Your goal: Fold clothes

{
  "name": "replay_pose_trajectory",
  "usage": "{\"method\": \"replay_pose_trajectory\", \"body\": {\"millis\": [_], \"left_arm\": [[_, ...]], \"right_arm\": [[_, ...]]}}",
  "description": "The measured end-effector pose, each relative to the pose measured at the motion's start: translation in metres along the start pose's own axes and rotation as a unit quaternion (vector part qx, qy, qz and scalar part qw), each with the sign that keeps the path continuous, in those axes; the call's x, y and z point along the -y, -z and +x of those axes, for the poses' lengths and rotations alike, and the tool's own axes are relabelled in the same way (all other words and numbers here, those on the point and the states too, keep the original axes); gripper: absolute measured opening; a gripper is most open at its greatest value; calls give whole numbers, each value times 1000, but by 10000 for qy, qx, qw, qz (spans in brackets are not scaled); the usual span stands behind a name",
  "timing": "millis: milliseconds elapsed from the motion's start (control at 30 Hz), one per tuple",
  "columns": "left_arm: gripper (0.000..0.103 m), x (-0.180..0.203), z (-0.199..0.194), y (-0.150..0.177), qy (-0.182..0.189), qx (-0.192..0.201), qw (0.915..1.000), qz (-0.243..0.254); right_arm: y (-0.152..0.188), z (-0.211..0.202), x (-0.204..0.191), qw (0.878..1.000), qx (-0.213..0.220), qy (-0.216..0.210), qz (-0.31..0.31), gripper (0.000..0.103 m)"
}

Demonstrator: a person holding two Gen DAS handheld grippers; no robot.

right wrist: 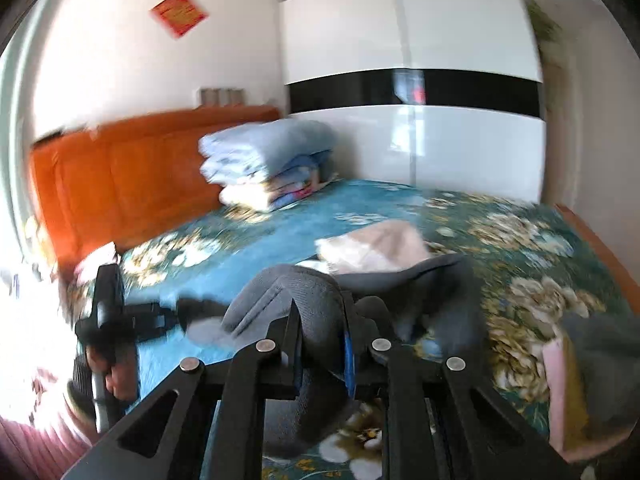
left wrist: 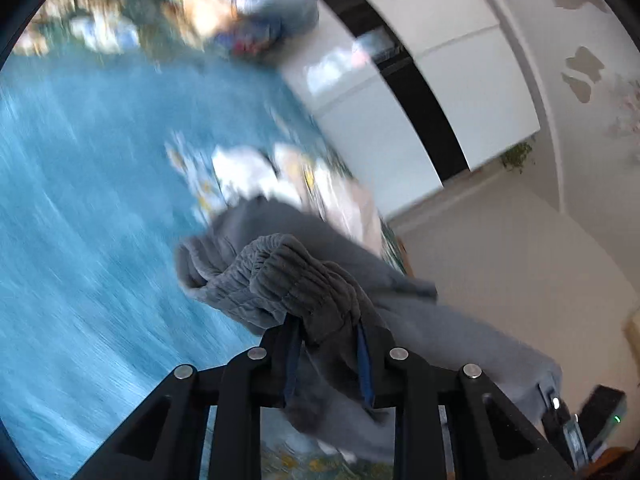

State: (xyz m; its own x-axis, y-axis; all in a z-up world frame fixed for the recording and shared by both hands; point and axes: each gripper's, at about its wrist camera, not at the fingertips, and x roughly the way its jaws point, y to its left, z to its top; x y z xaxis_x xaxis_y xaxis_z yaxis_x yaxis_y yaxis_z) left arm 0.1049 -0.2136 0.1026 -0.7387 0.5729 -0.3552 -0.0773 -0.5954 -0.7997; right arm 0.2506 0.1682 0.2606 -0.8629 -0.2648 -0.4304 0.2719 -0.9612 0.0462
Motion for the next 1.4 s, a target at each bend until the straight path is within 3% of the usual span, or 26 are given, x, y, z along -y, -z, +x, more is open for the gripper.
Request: {"method": "replay_pose_trajectory", "body": {"millis": [67, 167, 233, 300, 400, 500, 567, 667, 833, 933, 967, 1000, 1033, 1100, 1200, 1333, 1400], "left_arm": [[25, -19, -28, -9, -335, 358, 9988, -58], [25, -70, -63, -22, -1071, 653, 9913, -390], [24, -108, -83, -21, -1563, 703, 9833, -620], [24, -134, -89, -14, -1894, 643, 9768, -766], [24, -158, -90, 6, -1980, 599, 9736, -967], [24, -175, -90, 26, -1988, 575, 9716, -1149], [24, -178, -92, 32, -1993, 597, 9705, -1221], [24, -183, -93, 36, -1895, 665, 9697, -1391], [24, -188, -94, 35, -1858, 688, 9687, -1493], [24, -187, -95, 33, -1813, 688, 9683, -1576], [24, -186, -95, 32, -1827, 686, 9683, -1561], [24, -184, -95, 31, -1848, 682, 9686, -1518], [24, -180, -95, 31, -1860, 684, 9693, -1458], [23, -171, -96, 27, -1826, 711, 9714, -1345], [21, -154, -100, 21, -1595, 803, 9774, -1136], [21, -130, -102, 16, -1382, 867, 9845, -642], [21, -125, -102, 14, -1410, 865, 9846, -572]], "right_arm": [[23, 19, -15, 9994, -258, -223, -87, 16], [78, 65, -32, 9894, -1102, -886, 325, 20], [108, 86, -46, 9798, -1478, -1281, 429, 29], [131, 97, -60, 9722, -1700, -1573, 355, 53], [144, 89, -50, 9676, -1683, -1817, 493, 60], [145, 73, 1, 9700, -1466, -1579, 1130, 61], [153, 59, 48, 9694, -1334, -1002, 1798, 62], [168, 52, 104, 9548, -1311, -358, 2643, 62], [188, 87, 126, 9178, -1575, -750, 3566, 62], [190, 109, 107, 9025, -1787, -1057, 3774, 56], [189, 116, 101, 9000, -1847, -1117, 3787, 43], [188, 122, 95, 8974, -1907, -1178, 3800, 21], [186, 124, 92, 9012, -1936, -1065, 3728, 8], [185, 114, 95, 9067, -1707, -991, 3728, 5], [174, 64, 120, 9126, -965, -859, 3880, 5], [137, -55, 145, 9369, 426, -155, 3468, 1], [126, -87, 154, 9421, 647, 188, 3284, 1]]}}
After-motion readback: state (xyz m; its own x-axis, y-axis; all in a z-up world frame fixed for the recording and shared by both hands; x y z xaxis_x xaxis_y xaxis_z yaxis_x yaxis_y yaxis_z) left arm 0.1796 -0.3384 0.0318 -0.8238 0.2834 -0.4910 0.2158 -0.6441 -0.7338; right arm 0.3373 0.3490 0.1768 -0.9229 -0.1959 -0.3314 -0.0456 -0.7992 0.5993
